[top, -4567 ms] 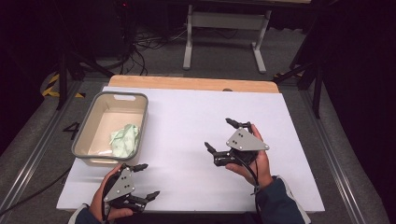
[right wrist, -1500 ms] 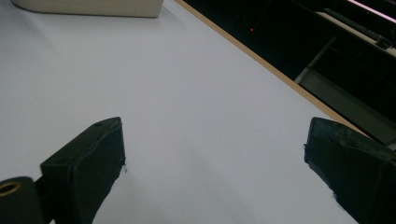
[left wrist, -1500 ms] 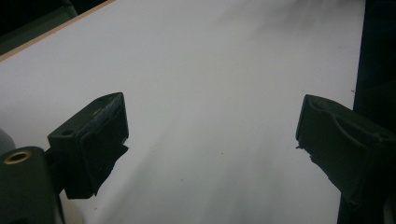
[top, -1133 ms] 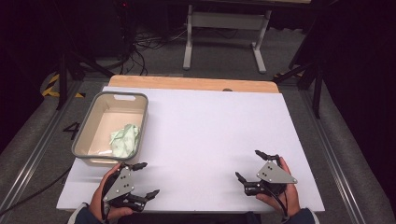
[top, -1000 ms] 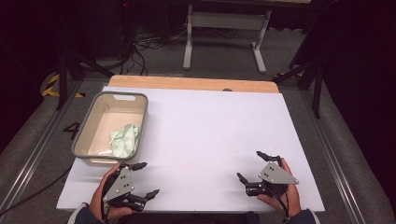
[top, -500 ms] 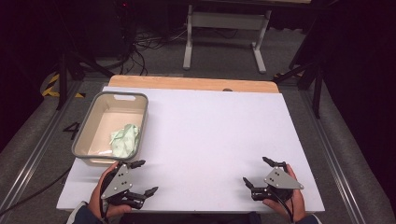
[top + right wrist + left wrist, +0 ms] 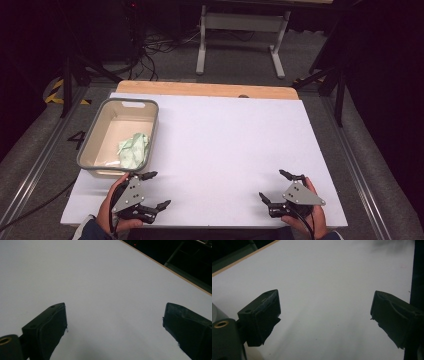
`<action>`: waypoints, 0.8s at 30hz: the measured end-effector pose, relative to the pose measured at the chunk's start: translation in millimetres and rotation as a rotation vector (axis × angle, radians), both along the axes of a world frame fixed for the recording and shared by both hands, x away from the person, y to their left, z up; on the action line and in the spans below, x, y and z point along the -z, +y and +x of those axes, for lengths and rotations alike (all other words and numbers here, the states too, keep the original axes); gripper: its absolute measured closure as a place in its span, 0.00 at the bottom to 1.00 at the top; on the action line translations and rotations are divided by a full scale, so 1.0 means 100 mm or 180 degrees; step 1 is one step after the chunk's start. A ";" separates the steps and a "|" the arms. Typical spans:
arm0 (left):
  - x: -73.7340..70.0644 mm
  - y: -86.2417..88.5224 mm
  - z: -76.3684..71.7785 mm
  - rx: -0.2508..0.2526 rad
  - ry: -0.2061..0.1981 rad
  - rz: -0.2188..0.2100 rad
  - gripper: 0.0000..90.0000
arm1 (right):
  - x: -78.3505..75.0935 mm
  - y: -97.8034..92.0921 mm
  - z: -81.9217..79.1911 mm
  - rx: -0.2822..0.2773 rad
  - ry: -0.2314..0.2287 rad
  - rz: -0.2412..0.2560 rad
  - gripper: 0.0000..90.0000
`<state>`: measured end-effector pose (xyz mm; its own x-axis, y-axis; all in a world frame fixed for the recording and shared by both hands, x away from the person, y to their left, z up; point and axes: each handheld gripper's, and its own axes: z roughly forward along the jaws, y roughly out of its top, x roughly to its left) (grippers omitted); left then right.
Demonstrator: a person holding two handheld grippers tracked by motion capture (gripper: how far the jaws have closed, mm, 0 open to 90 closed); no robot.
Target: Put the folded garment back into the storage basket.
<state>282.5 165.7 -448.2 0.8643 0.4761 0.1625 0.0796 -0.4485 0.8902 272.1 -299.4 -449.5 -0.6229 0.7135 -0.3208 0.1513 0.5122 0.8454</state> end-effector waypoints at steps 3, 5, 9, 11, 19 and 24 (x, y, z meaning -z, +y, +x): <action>0.02 0.00 0.00 0.0022 0.0007 0.0035 0.11 | -0.01 -0.02 -0.01 0.0022 -0.0007 0.0054 0.07; 0.01 0.01 -0.01 0.0024 0.0007 0.0009 0.11 | -0.03 -0.02 -0.01 0.0038 -0.0044 0.0076 0.07; 0.01 0.01 -0.02 0.0050 -0.0002 0.0008 0.11 | -0.04 -0.01 -0.03 0.0037 -0.0043 0.0106 0.07; 0.01 0.00 -0.01 0.0057 -0.0002 0.0013 0.11 | -0.04 0.00 -0.03 0.0018 -0.0047 0.0102 0.07; 0.02 0.00 0.00 0.0046 0.0014 0.0032 0.11 | -0.03 0.01 -0.02 -0.0027 -0.0004 0.0091 0.07; 0.02 0.00 -0.01 0.0054 0.0026 0.0020 0.11 | -0.03 0.02 -0.03 -0.0049 0.0003 0.0098 0.07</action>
